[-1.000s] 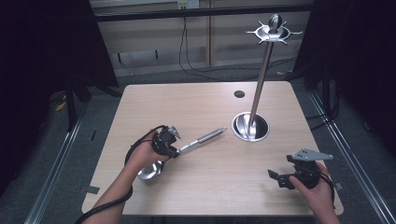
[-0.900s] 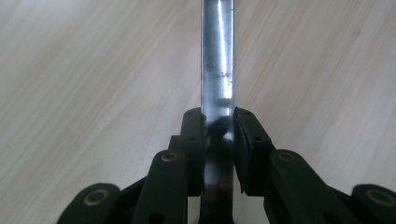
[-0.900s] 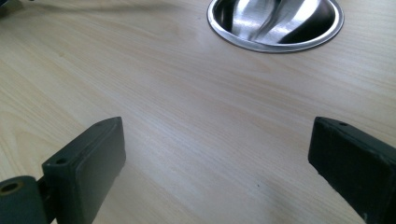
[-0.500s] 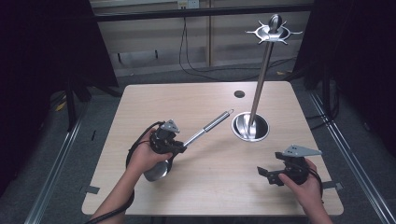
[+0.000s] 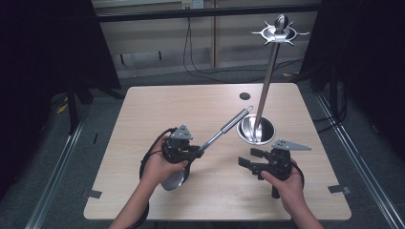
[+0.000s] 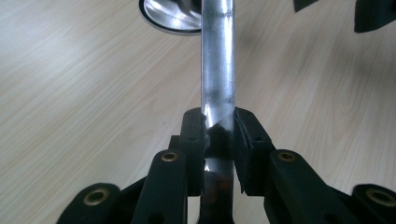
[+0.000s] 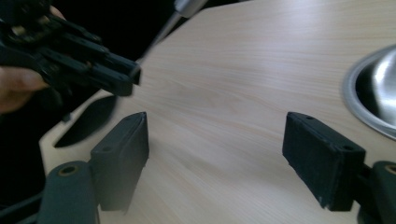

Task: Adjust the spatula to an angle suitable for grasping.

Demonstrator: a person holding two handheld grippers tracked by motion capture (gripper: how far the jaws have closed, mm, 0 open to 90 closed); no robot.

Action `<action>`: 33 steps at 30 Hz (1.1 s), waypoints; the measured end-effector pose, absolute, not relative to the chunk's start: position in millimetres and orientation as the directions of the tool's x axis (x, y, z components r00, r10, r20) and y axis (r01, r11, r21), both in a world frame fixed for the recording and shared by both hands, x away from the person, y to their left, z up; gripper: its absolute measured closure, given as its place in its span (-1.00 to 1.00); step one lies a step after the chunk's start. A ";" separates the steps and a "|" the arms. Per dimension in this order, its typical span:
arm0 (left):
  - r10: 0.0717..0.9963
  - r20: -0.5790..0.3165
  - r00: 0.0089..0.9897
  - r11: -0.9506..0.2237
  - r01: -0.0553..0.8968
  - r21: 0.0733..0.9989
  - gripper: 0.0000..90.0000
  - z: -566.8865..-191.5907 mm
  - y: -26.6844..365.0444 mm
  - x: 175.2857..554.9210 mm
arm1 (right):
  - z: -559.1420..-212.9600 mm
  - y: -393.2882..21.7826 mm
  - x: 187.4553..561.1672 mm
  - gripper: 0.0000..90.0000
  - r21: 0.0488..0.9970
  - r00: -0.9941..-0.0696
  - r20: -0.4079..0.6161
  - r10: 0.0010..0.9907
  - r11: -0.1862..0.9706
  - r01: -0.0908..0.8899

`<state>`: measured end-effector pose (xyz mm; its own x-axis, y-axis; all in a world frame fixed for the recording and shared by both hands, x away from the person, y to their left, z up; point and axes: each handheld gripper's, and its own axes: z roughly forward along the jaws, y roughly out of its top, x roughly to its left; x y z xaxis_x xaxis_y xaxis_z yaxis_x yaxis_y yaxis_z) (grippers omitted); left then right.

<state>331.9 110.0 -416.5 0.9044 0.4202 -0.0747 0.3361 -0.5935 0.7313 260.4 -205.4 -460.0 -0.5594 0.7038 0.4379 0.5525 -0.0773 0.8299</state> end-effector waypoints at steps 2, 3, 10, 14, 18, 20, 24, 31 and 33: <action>0.408 -0.076 0.910 -0.585 0.325 0.743 0.67 -416.3 104.3 326.5 | -458.3 -197.4 264.0 -0.38 0.829 -0.572 0.465 0.676 -0.105 0.549; 0.410 -0.076 0.909 -0.583 0.325 0.744 0.67 -415.9 102.5 324.3 | -457.1 -193.3 265.5 -0.37 0.828 -0.576 0.471 0.668 -0.111 0.549; 0.425 -0.078 0.902 -0.556 0.328 0.763 0.67 -414.9 97.0 319.1 | -454.9 -173.4 272.4 -0.10 0.809 -0.569 0.527 0.632 -0.168 0.563; 0.430 -0.078 0.900 -0.544 0.327 0.773 0.67 -415.7 94.1 315.3 | -457.6 -162.6 275.6 0.12 0.779 -0.548 0.584 0.599 -0.225 0.585; 0.438 -0.089 0.894 -0.526 0.335 0.782 0.67 -417.5 90.0 313.4 | -458.7 -158.4 276.3 0.24 0.761 -0.532 0.616 0.580 -0.265 0.593; 0.433 -0.097 0.896 -0.514 0.334 0.790 0.67 -418.1 88.0 312.9 | -459.3 -157.9 276.8 0.29 0.751 -0.523 0.630 0.574 -0.279 0.599; 0.432 -0.103 0.896 -0.498 0.332 0.801 0.67 -417.7 84.3 311.1 | -458.5 -156.8 278.0 0.36 0.741 -0.512 0.646 0.567 -0.302 0.600; 0.442 -0.120 0.889 -0.460 0.339 0.820 0.67 -417.7 75.3 305.9 | -456.4 -153.3 279.3 0.59 0.717 -0.487 0.679 0.549 -0.353 0.602; 0.456 -0.114 0.883 -0.455 0.341 0.822 0.67 -417.8 73.7 304.0 | -455.2 -153.4 277.8 0.73 0.719 -0.482 0.679 0.554 -0.373 0.586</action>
